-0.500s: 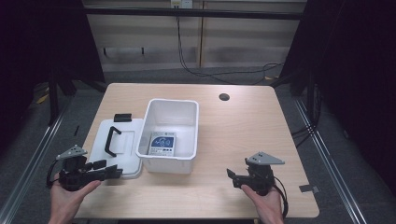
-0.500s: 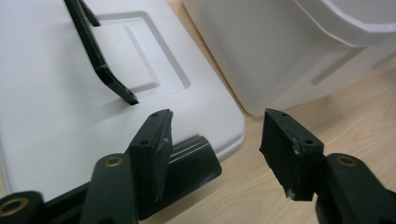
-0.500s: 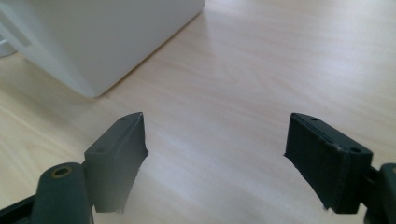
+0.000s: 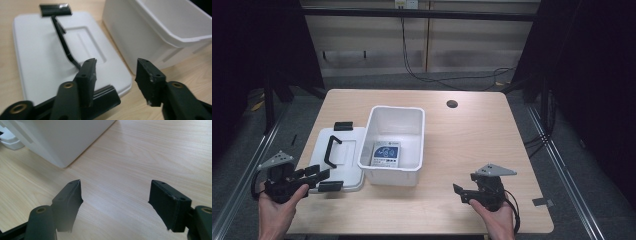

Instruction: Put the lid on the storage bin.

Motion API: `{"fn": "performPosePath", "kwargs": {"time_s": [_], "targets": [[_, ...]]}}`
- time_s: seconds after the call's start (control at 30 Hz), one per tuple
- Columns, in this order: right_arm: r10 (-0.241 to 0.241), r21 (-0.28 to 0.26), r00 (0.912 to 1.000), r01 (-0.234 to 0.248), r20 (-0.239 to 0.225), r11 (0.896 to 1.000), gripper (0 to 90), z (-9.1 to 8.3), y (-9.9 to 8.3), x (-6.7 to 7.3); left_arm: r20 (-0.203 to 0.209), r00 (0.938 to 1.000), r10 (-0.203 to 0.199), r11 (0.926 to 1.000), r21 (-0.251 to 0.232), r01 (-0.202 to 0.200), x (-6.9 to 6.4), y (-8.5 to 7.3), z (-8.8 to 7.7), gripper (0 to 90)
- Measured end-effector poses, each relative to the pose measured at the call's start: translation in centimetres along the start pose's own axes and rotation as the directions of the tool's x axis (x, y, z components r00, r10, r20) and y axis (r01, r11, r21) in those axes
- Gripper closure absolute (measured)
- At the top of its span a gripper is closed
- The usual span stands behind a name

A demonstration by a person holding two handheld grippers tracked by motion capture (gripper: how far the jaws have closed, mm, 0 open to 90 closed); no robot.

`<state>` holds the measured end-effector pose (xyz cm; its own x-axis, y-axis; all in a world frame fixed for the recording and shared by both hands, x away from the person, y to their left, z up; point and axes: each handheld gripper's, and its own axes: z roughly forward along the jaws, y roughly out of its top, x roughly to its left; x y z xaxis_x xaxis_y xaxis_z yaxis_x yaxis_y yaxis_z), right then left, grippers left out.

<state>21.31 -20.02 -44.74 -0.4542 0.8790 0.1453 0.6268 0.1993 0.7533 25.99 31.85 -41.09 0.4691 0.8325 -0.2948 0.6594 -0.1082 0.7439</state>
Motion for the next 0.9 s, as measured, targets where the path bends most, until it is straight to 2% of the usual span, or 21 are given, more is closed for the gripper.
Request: {"fn": "performPosePath", "kwargs": {"time_s": [0.03,0.1,0.13,0.23,0.3,0.43,0.53,0.6,0.67,0.77,0.8,0.87,0.9], "targets": [[-0.001,-0.001,1.0000,0.001,0.000,1.000,25.9,0.0,0.0,0.2,0.008,0.9999,-0.006,0.9995,0.031,0.005,0.2,0.2,0.1,49.7],[-0.002,-0.013,0.9999,0.002,-0.010,1.000,26.7,-0.1,0.0,0.6,0.032,0.9986,-0.042,0.9982,0.044,0.041,0.2,0.4,0.0,49.1],[0.001,-0.012,0.9998,-0.001,-0.020,1.000,27.4,-0.2,0.0,0.7,0.041,0.9983,-0.042,0.9978,0.053,0.040,0.3,0.5,0.0,49.1],[0.008,0.000,0.9992,-0.008,-0.038,1.000,28.6,-0.3,0.0,0.9,0.027,0.9986,-0.046,0.9966,0.070,0.044,0.5,0.9,0.1,48.0],[0.016,0.005,0.9989,-0.016,-0.043,1.000,28.6,-0.3,0.0,0.8,0.003,0.9998,-0.021,0.9960,0.087,0.021,0.5,1.1,0.3,48.3],[0.037,0.014,0.9984,-0.036,-0.043,0.999,28.5,-0.4,0.0,0.5,0.012,0.9994,-0.034,0.9934,0.110,0.032,0.7,1.6,0.4,49.2],[0.050,0.007,0.9979,-0.050,-0.040,0.999,28.5,-0.5,0.0,0.3,-0.006,0.9998,-0.018,0.9886,0.150,0.018,0.8,2.3,0.5,49.8],[0.050,0.004,0.9979,-0.050,-0.042,0.999,27.9,-0.5,0.0,0.3,-0.011,0.9999,0.002,0.9823,0.187,0.000,0.9,2.8,0.5,49.7],[0.058,0.013,0.9967,-0.057,-0.057,0.998,25.8,-0.4,0.0,0.4,-0.012,0.9999,0.000,0.9781,0.208,0.002,0.9,3.4,0.7,50.5],[0.057,0.020,0.9964,-0.056,-0.064,0.998,25.5,-0.3,0.0,0.6,-0.017,0.9998,0.012,0.9745,0.224,-0.008,0.8,4.0,0.9,49.5],[0.049,0.024,0.9965,-0.047,-0.067,0.999,25.5,-0.3,0.0,0.7,-0.020,0.9996,0.022,0.9705,0.240,-0.017,0.7,4.4,1.2,48.9],[0.047,0.024,0.9966,-0.045,-0.067,0.999,25.5,-0.2,0.0,0.7,-0.029,0.9990,0.033,0.9697,0.243,-0.025,0.6,4.7,1.3,48.2],[0.043,0.026,0.9967,-0.041,-0.068,0.999,25.5,-0.2,0.0,0.8,-0.041,0.9990,0.018,0.9694,0.245,-0.008,0.6,4.9,1.4,48.3]]}}
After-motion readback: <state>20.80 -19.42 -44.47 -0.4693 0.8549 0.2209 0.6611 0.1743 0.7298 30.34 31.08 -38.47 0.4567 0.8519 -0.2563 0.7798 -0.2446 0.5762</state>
